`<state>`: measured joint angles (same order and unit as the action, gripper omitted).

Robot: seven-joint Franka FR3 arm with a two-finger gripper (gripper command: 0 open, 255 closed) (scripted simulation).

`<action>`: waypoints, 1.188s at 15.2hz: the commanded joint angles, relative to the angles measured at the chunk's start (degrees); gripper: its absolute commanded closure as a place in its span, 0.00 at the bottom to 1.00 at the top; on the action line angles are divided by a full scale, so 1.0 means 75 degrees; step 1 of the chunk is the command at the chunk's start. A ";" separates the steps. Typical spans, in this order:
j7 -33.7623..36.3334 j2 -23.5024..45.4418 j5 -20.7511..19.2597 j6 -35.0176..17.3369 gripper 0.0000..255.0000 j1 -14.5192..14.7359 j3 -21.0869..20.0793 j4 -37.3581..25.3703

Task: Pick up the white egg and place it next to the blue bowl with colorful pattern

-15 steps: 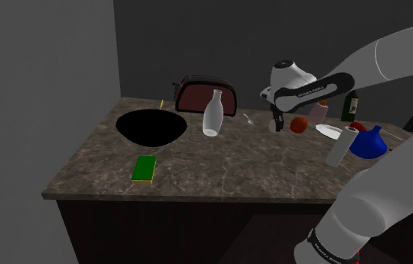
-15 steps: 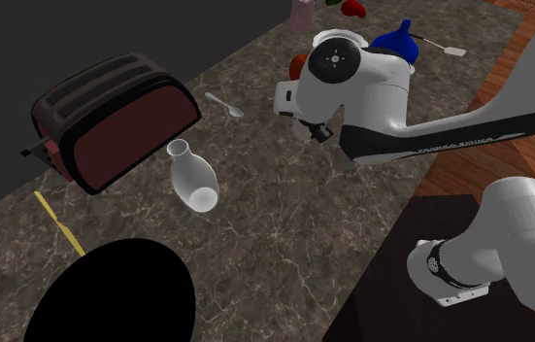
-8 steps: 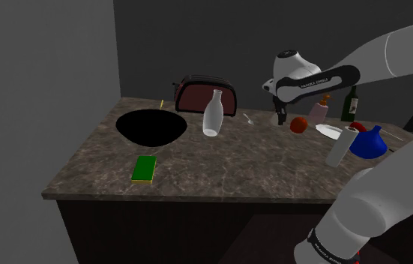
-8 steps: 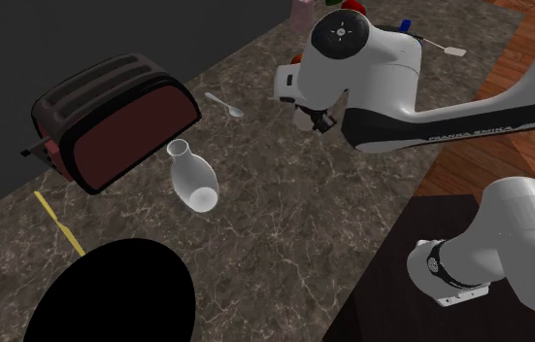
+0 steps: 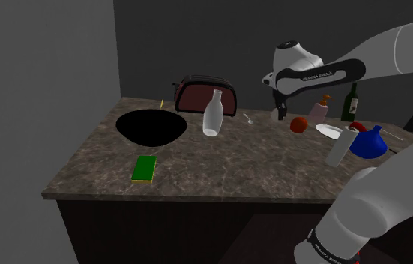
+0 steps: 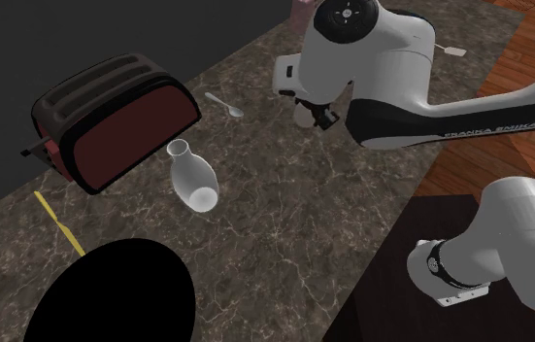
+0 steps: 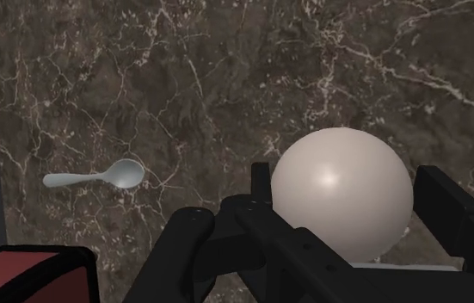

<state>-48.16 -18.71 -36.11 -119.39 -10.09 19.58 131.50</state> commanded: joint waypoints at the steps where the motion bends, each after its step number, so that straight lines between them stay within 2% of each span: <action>1: 0.0302 -0.0142 0.0063 0.0261 1.00 0.0138 -0.0279 0.0064; 10: 0.1793 -0.0252 0.0574 0.1176 1.00 0.0878 -0.1549 0.0112; 18: 0.3045 0.0247 0.1141 0.1917 1.00 0.1555 -0.2593 -0.0455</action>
<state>-26.54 -17.57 -28.02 -105.50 1.00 1.01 128.69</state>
